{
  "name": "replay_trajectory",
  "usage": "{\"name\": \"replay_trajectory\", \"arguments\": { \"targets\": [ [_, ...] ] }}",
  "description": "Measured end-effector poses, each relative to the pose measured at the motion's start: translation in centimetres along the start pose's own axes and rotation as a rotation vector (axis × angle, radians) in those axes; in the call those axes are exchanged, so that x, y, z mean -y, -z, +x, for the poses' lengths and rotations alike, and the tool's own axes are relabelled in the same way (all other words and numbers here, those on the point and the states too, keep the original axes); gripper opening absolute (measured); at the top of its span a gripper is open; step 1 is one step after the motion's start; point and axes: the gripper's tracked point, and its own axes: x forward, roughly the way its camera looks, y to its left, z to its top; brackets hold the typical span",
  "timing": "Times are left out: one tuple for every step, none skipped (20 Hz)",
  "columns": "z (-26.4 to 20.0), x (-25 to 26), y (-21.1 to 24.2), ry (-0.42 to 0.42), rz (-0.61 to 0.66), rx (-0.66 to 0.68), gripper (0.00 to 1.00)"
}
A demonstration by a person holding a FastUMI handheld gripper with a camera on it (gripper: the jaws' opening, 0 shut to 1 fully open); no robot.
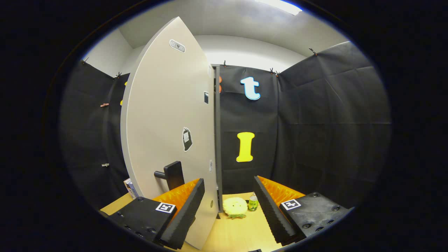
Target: Open the shoe cabinet door, grab the shoes and put them into the shoe cabinet, then close the shoe cabinet door.
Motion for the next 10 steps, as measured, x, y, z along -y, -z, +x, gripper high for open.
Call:
{"name": "replay_trajectory", "arguments": {
  "targets": [
    [0.4, -1.7, 0.3, -0.017, 0.002, -0.003, 0.94],
    [0.8, -3.4, 0.4, -0.032, -0.001, -0.006, 0.94],
    [1.3, -5.0, 0.5, -0.048, -0.004, -0.005, 0.94],
    [1.9, -6.7, 0.5, -0.064, -0.008, -0.001, 0.94],
    [2.5, -8.3, 0.7, -0.078, -0.012, -0.001, 0.94],
    [3.3, -10.1, 1.0, -0.098, -0.014, -0.005, 0.94],
    [4.1, -12.1, 1.5, -0.124, -0.014, -0.012, 0.95],
    [4.9, -13.7, 1.9, -0.142, -0.016, -0.022, 0.96],
    [5.7, -15.1, 2.3, -0.153, -0.02, -0.029, 0.96],
    [6.2, -16.3, 2.4, -0.165, -0.021, -0.031, 0.96]
  ]
}}
